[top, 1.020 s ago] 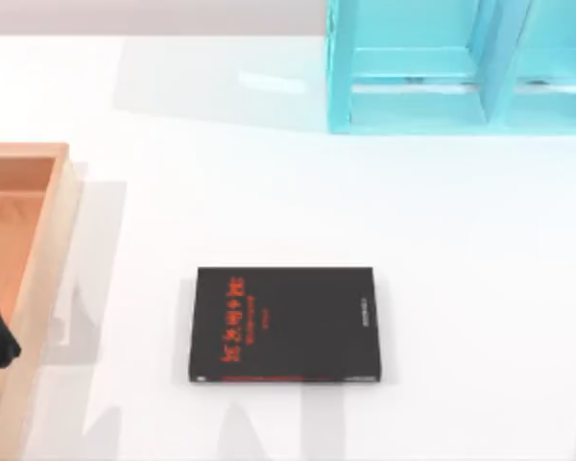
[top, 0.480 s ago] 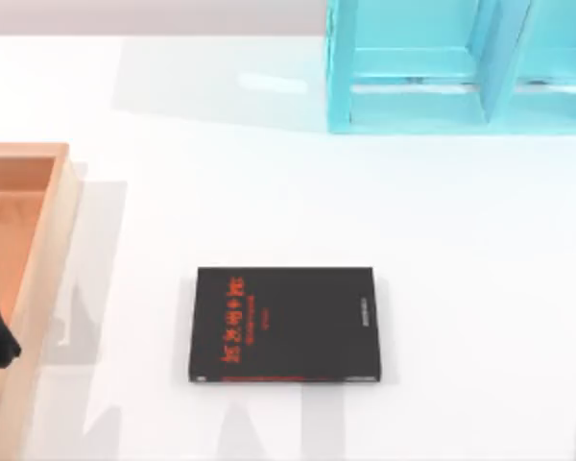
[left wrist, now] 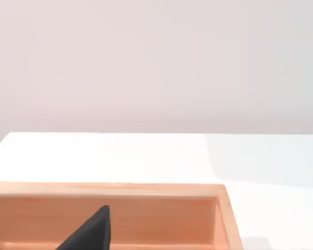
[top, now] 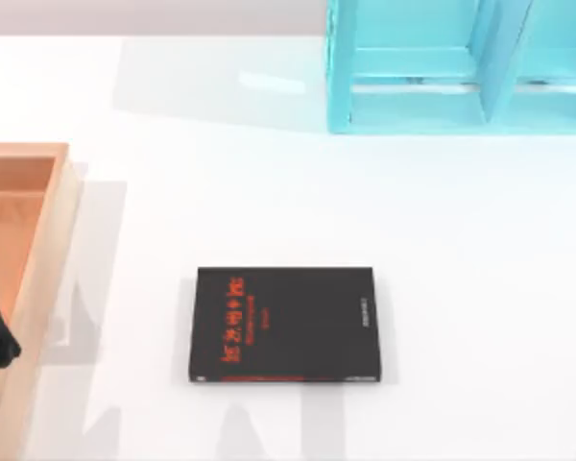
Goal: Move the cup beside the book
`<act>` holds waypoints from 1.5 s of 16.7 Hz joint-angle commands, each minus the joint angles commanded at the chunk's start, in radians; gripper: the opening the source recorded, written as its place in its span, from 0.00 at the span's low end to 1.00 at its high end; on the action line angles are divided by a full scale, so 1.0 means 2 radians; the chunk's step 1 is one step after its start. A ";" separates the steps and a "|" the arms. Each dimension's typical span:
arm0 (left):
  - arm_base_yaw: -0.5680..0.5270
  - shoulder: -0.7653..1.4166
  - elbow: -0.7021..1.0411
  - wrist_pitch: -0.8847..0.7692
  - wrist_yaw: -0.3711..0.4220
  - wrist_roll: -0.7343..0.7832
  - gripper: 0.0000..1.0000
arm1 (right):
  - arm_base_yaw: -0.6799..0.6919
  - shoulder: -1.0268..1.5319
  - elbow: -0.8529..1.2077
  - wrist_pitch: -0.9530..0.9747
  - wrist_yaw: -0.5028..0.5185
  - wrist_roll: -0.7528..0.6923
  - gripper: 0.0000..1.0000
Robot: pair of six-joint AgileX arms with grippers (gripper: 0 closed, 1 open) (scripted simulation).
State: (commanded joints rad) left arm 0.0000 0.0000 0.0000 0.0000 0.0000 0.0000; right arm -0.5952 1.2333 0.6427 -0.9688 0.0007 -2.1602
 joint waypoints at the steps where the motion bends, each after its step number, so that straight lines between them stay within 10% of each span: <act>1: 0.000 0.000 0.000 0.000 0.000 0.000 1.00 | 0.000 0.006 -0.017 0.022 0.000 0.000 1.00; 8: 0.000 0.000 0.000 0.000 0.000 0.000 1.00 | 0.000 0.017 -0.048 0.059 0.000 0.000 1.00; 21: 0.000 0.000 0.000 0.000 0.000 0.000 1.00 | 0.000 0.017 -0.048 0.059 0.000 0.000 0.02; 25: 0.000 0.000 0.000 0.000 0.000 0.000 1.00 | 0.000 0.017 -0.048 0.059 0.000 0.000 0.00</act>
State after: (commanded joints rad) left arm 0.0000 0.0000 0.0000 0.0000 0.0000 0.0000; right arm -0.5951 1.2673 0.5466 -0.8499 0.0006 -2.1607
